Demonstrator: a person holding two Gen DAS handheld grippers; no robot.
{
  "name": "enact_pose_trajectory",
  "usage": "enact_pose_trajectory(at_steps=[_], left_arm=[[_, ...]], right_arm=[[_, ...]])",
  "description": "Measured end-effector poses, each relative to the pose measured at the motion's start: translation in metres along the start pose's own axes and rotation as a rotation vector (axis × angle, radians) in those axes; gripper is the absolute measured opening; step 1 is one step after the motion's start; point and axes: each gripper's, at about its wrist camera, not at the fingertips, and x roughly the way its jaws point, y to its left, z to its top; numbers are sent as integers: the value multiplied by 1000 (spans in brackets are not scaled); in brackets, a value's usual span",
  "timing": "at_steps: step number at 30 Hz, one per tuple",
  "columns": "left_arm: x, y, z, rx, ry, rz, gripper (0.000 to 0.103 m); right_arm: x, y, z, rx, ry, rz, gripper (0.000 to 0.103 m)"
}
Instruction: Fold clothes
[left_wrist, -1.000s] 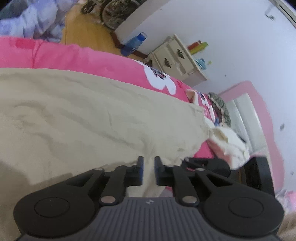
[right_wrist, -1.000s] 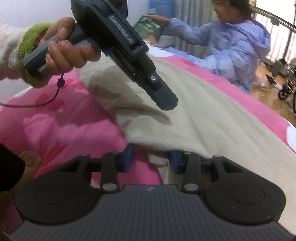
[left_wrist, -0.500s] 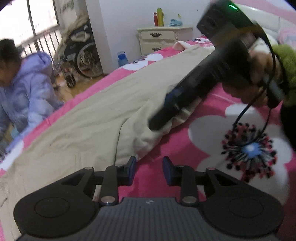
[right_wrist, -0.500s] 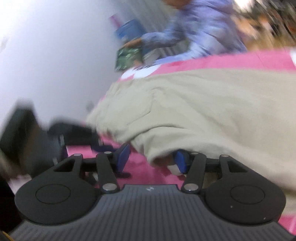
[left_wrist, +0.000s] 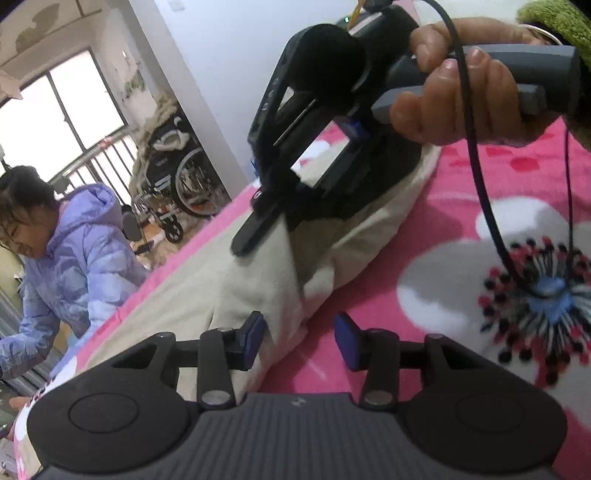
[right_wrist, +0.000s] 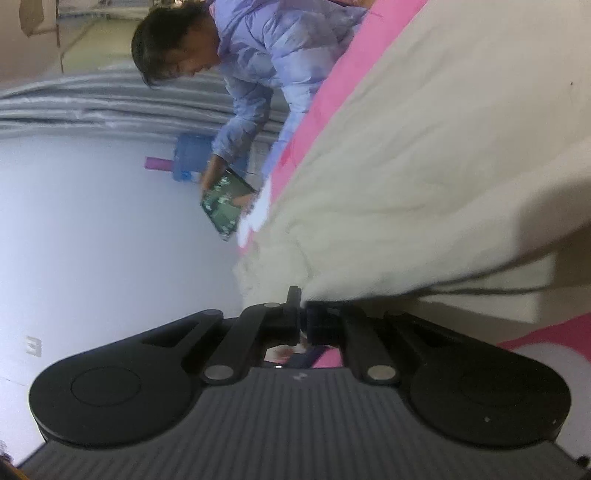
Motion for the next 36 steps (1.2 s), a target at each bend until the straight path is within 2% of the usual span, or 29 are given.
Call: enact_pose_trajectory(at_steps=[2, 4, 5, 9, 11, 13, 15, 17, 20, 24, 26, 28, 30, 33, 34, 35, 36], left_arm=[[3, 1, 3, -17, 2, 27, 20], [5, 6, 4, -49, 10, 51, 5], [3, 11, 5, -80, 11, 40, 3], [-17, 33, 6, -182, 3, -86, 2], [-23, 33, -2, -164, 40, -156, 2], [-26, 29, -13, -138, 95, -230, 2], [-25, 23, -25, -120, 153, -293, 2], [-27, 16, -37, -130, 202, -333, 5], [-41, 20, -44, -175, 220, -355, 13], [-64, 50, -40, -289, 159, -304, 16], [-65, 70, -35, -358, 114, -244, 22], [-57, 89, -33, -413, 95, -160, 23], [-47, 102, -39, -440, 105, -71, 26], [-29, 112, -63, -409, 203, 65, 27], [-26, 116, -73, -415, 226, 65, 41], [-27, 119, -79, -428, 216, 54, 44], [-29, 121, -85, -440, 206, 42, 44]], right_arm=[[1, 2, 1, -13, 2, -4, 2], [3, 4, 2, -31, 5, -6, 2], [2, 5, 2, -46, 6, -5, 2], [-8, 16, -8, -204, 31, -30, 1], [-10, 19, -22, -325, 73, -115, 2], [-2, 16, -39, -443, 139, -256, 6], [7, 5, -57, -504, 219, -382, 7], [5, 1, -70, -539, 264, -443, 7], [-17, 16, -77, -589, 229, -444, 7], [-32, 53, -64, -668, 103, -405, 7], [-13, 72, -58, -748, 63, -425, 7], [14, 82, -58, -815, 68, -429, 7], [44, 84, -67, -907, 109, -436, 7], [72, 59, -88, -1008, 261, -527, 6], [75, 44, -94, -1010, 321, -593, 6], [72, 33, -98, -1013, 355, -641, 4], [61, 29, -98, -1008, 356, -642, 5]])
